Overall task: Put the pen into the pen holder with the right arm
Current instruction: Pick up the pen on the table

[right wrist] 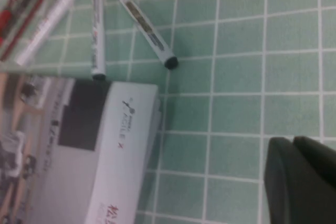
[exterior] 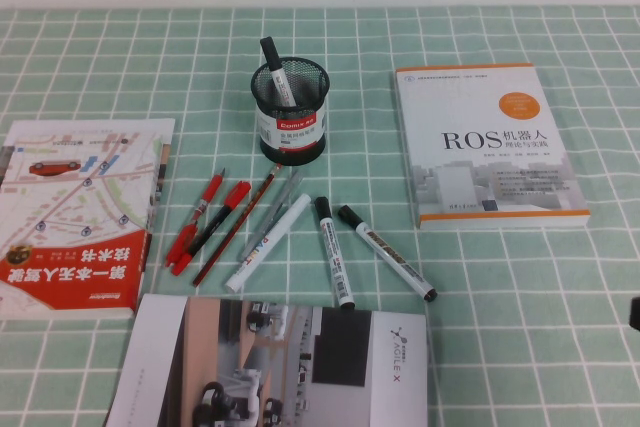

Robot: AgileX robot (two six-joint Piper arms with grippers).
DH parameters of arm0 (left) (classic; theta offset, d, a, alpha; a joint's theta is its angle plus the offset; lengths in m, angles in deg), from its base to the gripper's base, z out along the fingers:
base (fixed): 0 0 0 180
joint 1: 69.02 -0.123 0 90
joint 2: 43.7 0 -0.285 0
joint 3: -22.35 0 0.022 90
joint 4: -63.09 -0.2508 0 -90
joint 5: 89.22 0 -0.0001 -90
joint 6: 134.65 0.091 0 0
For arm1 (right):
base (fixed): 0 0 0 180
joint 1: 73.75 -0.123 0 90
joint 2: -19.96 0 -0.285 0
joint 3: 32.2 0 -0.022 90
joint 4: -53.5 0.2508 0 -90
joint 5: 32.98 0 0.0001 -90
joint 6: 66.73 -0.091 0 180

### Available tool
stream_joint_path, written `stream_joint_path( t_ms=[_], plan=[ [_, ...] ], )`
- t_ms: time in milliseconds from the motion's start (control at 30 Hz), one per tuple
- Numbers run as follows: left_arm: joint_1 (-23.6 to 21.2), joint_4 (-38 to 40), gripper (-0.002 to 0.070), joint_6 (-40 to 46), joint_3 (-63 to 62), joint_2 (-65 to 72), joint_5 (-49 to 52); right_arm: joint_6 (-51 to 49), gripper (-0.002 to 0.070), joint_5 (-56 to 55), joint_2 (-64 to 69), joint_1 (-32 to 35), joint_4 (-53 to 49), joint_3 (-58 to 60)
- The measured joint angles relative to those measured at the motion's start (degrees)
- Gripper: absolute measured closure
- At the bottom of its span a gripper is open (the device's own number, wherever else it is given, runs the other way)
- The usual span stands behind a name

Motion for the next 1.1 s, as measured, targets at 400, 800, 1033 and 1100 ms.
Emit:
stream_joint_path(
  t_ms=[400, 800, 1033, 1100],
  plan=[
    [0.0, 0.0, 0.0679, 0.0, 0.0, 0.0, 0.0, 3.6, 0.0696, 8.4, 29.8, -6.5, -6.3, -24.1],
    [0.0, 0.0, 0.0679, 0.0, 0.0, 0.0, 0.0, 1.3, 0.068, 16.9, 55.3, -20.6, -16.7, -49.2],
    [0.0, 0.0, 0.0679, 0.0, 0.0, 0.0, 0.0, 6.2, 0.0454, 18.8, 65.5, -21.2, -17.7, -58.0],
    [0.0, 0.0, 0.0679, 0.0, 0.0, 0.0, 0.0, 8.7, 0.0406, 19.0, 67.6, -21.3, -17.7, -59.4]
  ],
)
